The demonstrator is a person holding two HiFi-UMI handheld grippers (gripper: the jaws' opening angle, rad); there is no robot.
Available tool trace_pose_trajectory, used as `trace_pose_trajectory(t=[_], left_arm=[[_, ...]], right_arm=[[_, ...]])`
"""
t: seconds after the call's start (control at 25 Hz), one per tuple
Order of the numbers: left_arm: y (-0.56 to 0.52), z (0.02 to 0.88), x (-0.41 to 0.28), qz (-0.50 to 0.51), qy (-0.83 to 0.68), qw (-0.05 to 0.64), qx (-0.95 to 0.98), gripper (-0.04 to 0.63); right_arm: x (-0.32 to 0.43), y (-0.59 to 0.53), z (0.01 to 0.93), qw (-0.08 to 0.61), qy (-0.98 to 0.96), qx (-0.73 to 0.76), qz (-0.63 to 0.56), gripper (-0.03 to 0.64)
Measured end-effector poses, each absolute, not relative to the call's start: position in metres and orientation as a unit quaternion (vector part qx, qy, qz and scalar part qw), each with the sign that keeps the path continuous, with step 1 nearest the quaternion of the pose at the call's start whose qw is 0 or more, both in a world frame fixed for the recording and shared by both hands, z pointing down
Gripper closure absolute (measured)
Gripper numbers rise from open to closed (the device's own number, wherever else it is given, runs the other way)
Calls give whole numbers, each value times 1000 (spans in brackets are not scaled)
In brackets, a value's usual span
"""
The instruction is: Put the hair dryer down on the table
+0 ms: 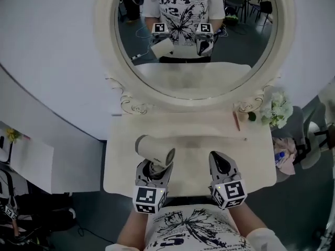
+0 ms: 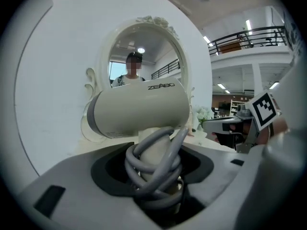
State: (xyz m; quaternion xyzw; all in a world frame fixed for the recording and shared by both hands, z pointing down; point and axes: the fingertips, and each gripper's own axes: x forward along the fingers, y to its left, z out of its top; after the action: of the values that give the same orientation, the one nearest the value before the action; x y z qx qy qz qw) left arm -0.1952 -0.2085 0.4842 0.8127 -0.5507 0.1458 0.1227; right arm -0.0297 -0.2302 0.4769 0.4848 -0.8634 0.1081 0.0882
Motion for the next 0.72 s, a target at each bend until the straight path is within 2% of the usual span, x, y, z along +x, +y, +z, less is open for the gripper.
trace_pose_trajectory(t=[0.28, 0.72], left_arm=[[-221, 555, -186, 213, -479, 152, 838, 339], [-212, 658, -167, 327, -384, 185, 843, 339]], right_arm=[[-34, -235, 531, 115, -846, 501, 138, 598], [-37, -226, 572, 114, -833, 513, 174, 598]])
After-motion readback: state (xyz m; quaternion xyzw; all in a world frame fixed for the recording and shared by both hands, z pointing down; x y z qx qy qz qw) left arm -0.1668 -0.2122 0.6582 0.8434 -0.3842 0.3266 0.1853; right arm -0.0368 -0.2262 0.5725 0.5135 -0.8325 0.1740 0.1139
